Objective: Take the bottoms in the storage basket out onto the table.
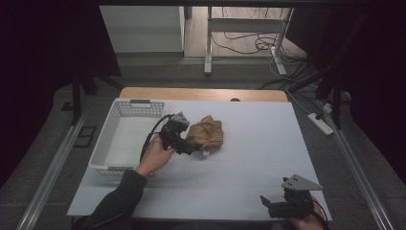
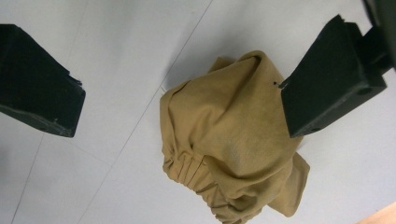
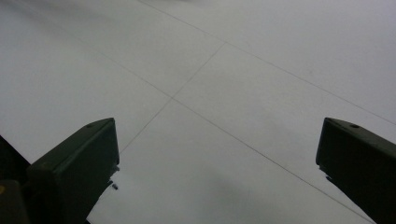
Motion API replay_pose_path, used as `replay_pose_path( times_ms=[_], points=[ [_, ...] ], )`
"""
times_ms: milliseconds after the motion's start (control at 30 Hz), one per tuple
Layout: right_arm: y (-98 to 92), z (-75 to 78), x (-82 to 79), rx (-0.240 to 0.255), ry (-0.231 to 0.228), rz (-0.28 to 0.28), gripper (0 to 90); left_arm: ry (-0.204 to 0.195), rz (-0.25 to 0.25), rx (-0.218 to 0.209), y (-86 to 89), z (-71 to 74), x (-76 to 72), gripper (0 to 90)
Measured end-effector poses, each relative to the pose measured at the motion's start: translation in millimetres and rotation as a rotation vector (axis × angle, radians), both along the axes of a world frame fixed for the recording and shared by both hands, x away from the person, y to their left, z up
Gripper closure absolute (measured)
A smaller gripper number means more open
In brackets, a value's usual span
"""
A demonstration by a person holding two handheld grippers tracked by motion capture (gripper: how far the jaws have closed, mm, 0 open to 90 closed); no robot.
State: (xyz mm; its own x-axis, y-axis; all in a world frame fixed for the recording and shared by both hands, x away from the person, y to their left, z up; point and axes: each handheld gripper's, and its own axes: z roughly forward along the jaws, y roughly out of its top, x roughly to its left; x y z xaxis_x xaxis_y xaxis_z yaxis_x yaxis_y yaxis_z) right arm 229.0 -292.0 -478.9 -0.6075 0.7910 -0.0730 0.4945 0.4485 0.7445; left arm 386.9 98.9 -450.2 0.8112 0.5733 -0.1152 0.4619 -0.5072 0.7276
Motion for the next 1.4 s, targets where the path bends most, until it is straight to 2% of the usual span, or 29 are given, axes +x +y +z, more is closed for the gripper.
replay_pose_path(
  times_ms=[300,633,967,1400],
  points=[
    [0.2,0.0,-0.1,0.001,0.003,0.006,0.0,-0.001,0.004,-0.007,8.2,1.4,-6.0,0.0],
    [0.3,0.1,0.1,0.000,0.008,0.011,0.0,0.008,0.006,-0.034,13.5,3.3,-11.1,0.0],
    [0.4,0.1,-0.3,-0.003,0.003,0.008,0.0,0.007,0.004,-0.032,16.0,3.7,-18.4,0.0],
    [1.2,-0.1,-0.6,-0.007,0.002,0.013,0.0,0.020,0.012,-0.050,26.4,4.0,-27.3,0.0]
  ],
)
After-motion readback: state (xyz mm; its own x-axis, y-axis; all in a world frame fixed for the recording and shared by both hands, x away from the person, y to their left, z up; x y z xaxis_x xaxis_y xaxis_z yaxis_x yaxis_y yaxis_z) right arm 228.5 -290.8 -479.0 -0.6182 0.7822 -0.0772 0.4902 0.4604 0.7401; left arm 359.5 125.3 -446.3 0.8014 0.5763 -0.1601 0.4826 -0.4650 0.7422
